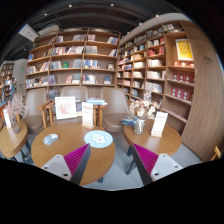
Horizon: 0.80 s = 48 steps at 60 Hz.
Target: Arrange mouse
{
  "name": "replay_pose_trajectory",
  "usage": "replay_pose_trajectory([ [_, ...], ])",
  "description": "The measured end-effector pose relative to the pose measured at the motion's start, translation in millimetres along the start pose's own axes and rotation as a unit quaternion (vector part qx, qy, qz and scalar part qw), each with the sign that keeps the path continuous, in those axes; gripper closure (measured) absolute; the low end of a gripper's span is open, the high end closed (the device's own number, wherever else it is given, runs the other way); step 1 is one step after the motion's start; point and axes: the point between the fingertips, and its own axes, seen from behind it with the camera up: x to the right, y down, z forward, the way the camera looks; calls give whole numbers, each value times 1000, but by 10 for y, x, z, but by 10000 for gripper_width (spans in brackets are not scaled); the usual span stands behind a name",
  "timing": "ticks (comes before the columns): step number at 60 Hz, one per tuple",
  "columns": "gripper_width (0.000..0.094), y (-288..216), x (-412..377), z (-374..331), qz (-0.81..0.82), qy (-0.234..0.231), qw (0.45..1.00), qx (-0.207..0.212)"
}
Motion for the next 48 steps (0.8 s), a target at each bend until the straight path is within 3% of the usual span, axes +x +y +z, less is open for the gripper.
replay_pose_trajectory([
  [25,81,208,-899,-32,-25,-48,998,-10],
  [48,82,501,-2269,-51,-47,-125,991,-22],
])
